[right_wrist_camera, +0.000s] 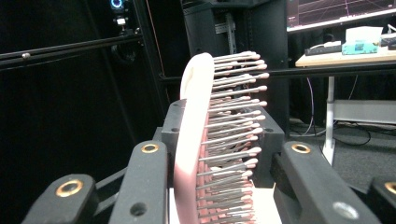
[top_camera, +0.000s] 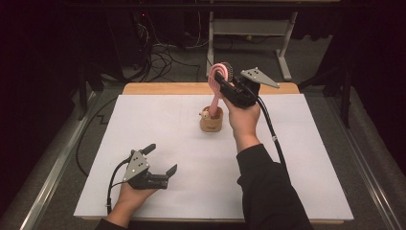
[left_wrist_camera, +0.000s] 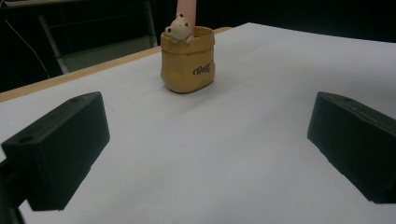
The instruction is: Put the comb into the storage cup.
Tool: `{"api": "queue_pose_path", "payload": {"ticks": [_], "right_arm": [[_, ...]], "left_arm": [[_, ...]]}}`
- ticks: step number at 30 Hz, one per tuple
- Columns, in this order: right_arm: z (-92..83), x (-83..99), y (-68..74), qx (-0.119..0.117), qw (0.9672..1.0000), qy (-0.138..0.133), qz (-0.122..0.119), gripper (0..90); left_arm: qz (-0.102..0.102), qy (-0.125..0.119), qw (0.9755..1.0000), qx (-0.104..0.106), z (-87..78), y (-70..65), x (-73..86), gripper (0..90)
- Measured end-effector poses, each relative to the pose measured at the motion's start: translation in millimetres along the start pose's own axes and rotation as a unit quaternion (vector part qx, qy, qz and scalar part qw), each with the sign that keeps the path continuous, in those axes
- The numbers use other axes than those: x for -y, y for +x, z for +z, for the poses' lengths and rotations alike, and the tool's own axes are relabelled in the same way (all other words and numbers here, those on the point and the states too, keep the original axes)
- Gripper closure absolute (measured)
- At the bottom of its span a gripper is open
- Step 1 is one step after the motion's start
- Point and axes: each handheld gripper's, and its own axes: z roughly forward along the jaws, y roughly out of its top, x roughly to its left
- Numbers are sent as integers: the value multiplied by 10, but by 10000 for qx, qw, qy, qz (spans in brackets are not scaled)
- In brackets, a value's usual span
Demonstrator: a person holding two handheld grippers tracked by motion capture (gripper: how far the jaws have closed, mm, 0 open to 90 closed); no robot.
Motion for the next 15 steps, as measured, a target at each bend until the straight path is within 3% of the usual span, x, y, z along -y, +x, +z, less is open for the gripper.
{"api": "queue_pose_path", "payload": {"ticks": [15], "right_arm": [[75,91,22,-15,10000,70,24,666]], "left_arm": [[4,-5,10000,-4,-3,-3,-2,0]]}}
